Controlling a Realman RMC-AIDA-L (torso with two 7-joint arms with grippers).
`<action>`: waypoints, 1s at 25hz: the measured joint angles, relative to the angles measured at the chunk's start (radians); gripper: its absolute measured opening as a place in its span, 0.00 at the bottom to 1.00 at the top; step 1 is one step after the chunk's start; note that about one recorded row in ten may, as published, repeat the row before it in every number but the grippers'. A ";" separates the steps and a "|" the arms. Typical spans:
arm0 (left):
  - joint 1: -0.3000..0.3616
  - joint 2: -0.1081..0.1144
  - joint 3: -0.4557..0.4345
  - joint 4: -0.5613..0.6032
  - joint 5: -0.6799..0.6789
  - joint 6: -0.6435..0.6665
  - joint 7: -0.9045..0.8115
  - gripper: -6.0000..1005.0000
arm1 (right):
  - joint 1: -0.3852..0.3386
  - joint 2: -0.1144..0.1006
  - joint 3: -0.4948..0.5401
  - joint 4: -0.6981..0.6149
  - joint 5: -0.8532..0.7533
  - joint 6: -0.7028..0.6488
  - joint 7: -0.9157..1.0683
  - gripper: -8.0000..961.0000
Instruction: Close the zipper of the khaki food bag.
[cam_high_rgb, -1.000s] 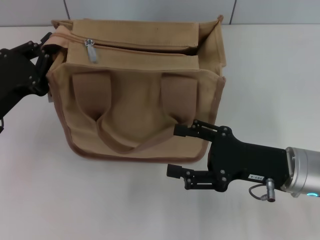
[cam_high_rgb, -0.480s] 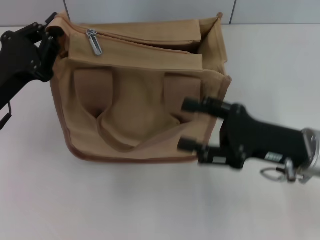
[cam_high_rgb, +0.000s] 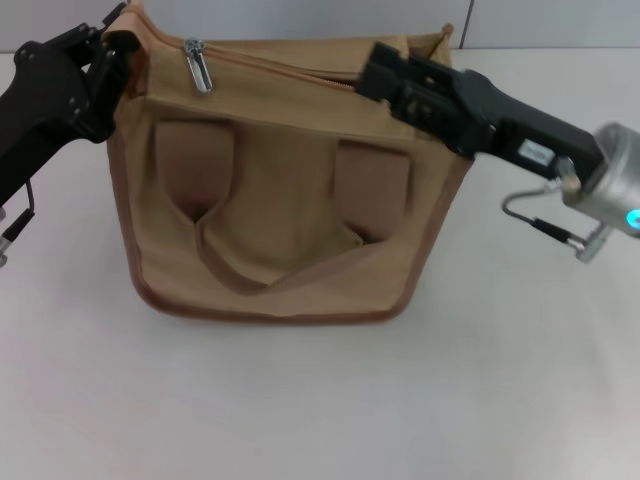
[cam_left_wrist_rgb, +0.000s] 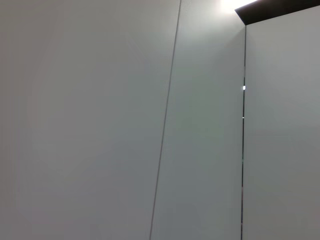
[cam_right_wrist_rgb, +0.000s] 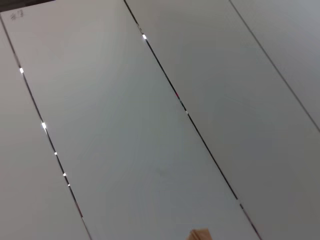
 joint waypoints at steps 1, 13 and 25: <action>-0.012 0.000 0.004 -0.003 0.002 -0.001 -0.002 0.03 | 0.024 0.000 -0.002 -0.001 0.000 0.008 0.037 0.63; -0.044 -0.003 0.009 -0.035 0.006 0.001 -0.006 0.03 | 0.126 0.004 -0.058 0.005 0.004 0.053 0.164 0.54; -0.090 -0.006 0.032 -0.059 0.006 0.012 -0.002 0.03 | 0.184 0.004 -0.138 0.002 0.004 0.166 0.209 0.34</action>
